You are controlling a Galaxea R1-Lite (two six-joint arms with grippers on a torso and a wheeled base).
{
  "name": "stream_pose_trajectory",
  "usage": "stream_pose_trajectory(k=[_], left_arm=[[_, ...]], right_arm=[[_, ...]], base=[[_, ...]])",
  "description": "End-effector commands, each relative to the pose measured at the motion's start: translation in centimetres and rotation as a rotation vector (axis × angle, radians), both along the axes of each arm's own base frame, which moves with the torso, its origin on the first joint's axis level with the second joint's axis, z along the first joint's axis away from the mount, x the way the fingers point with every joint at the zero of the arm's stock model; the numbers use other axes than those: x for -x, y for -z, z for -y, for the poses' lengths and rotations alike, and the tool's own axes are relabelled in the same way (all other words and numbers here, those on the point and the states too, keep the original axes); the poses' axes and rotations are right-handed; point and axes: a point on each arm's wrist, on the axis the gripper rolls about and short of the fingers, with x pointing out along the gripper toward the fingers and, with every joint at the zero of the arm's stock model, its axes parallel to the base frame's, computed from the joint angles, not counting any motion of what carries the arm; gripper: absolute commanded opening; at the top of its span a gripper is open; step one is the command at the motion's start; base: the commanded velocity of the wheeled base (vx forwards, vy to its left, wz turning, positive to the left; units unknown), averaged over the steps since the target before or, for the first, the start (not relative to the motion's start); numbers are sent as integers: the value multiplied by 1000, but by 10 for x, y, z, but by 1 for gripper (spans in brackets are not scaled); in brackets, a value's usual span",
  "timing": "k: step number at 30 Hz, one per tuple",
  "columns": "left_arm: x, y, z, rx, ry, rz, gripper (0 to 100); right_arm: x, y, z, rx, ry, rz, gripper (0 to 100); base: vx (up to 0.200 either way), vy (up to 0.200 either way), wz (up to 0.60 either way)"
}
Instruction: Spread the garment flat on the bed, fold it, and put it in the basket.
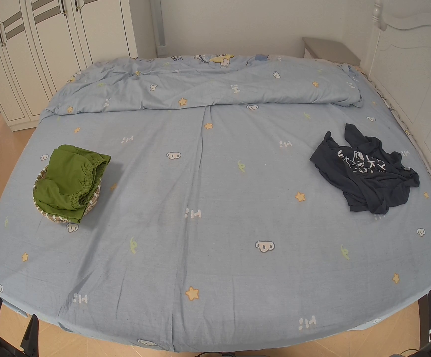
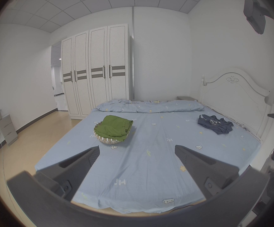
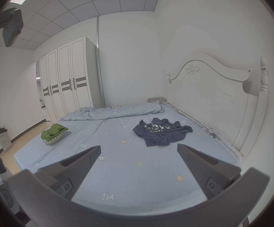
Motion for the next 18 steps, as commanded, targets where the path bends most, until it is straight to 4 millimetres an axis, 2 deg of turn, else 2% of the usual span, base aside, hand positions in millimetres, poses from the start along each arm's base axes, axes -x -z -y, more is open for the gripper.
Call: stream_pose_trajectory(k=[1,18], left_arm=[[-1,5,0,0,0,-12,100],[-1,5,0,0,0,-12,100]], right_arm=[[-1,5,0,0,0,-13,100],[-1,5,0,0,0,-13,100]], base=[[0,0,0],[0,0,0]])
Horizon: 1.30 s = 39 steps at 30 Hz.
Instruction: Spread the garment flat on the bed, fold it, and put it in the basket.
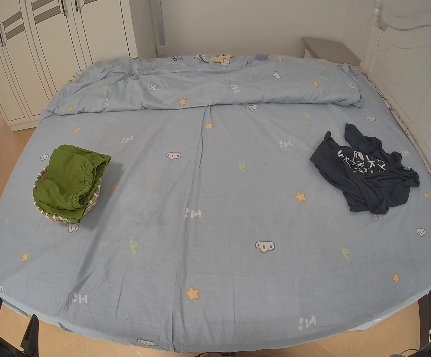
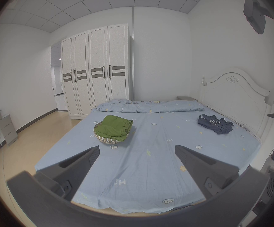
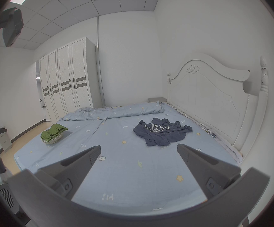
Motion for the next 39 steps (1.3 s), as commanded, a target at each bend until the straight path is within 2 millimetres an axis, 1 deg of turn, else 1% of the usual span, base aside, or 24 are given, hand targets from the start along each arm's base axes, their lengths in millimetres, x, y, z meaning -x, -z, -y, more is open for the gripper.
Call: stream_pose_trajectory(k=[1,39], left_arm=[[-1,5,0,0,-1,-12,100],[-1,5,0,0,1,-12,100]], right_arm=[[-1,5,0,0,0,-13,100],[-1,5,0,-3,2,-13,100]], base=[[0,0,0],[0,0,0]])
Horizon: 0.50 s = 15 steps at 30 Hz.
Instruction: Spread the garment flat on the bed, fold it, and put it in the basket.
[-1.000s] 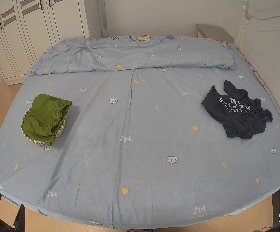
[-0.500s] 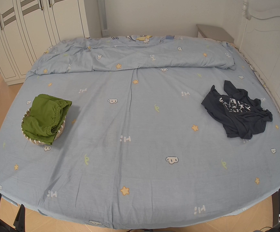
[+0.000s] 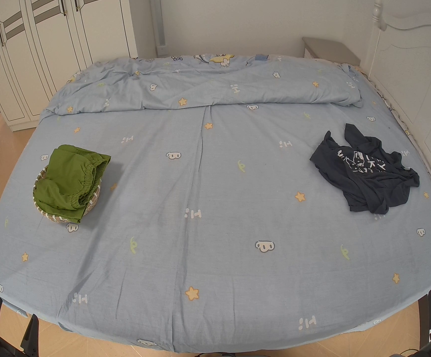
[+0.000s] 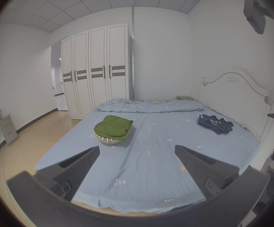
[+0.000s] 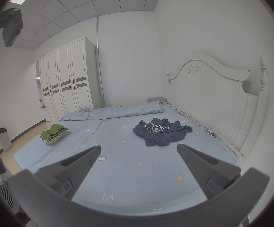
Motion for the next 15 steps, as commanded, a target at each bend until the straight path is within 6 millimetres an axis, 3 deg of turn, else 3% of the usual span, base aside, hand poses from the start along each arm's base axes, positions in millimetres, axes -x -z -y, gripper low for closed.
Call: stream_pose_trajectory(k=[1,15], left_arm=[[-1,5,0,0,1,-12,100],[-1,5,0,0,-1,-12,100]], right_arm=[[-1,5,0,0,0,-13,100],[-1,5,0,0,0,-13,100]], base=[[0,0,0],[0,0,0]])
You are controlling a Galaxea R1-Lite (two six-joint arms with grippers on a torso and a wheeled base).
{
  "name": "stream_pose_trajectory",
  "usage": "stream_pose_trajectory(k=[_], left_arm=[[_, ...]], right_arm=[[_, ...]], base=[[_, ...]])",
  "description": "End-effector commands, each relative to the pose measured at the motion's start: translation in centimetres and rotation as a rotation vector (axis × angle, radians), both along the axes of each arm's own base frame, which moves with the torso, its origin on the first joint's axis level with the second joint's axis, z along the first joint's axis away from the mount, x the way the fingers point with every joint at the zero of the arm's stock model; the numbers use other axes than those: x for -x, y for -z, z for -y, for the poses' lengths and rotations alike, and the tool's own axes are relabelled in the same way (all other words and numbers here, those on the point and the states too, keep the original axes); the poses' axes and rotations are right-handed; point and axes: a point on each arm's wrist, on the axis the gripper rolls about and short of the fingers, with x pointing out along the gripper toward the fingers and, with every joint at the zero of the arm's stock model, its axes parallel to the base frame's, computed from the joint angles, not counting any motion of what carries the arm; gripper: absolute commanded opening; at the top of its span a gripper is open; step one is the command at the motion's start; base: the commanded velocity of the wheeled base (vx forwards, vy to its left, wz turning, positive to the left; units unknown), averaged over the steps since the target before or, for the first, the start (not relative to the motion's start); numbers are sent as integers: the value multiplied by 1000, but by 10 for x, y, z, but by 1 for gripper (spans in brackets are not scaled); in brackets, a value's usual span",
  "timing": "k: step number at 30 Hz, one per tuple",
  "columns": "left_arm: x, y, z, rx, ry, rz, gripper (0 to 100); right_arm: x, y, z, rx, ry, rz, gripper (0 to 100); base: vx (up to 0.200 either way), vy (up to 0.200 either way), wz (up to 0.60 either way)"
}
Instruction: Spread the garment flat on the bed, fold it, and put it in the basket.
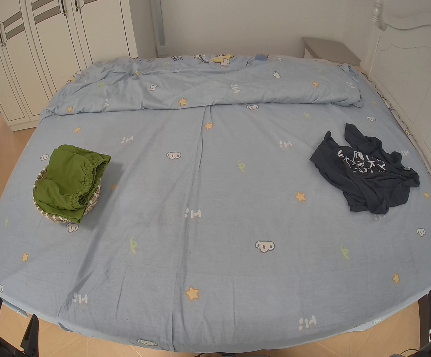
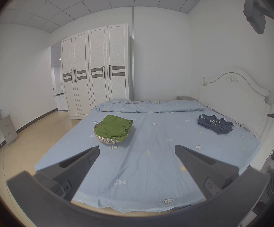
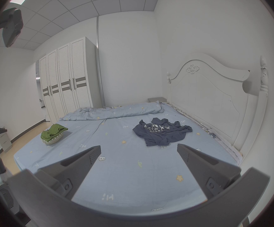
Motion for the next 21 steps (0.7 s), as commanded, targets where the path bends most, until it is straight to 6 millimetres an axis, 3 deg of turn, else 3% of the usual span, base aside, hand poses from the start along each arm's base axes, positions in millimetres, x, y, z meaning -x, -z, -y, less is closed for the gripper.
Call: stream_pose_trajectory(k=[1,21], left_arm=[[-1,5,0,0,-1,-12,100],[-1,5,0,0,-1,-12,100]], right_arm=[[-1,5,0,0,0,-13,100],[-1,5,0,0,-2,-18,100]], base=[[0,0,0],[0,0,0]])
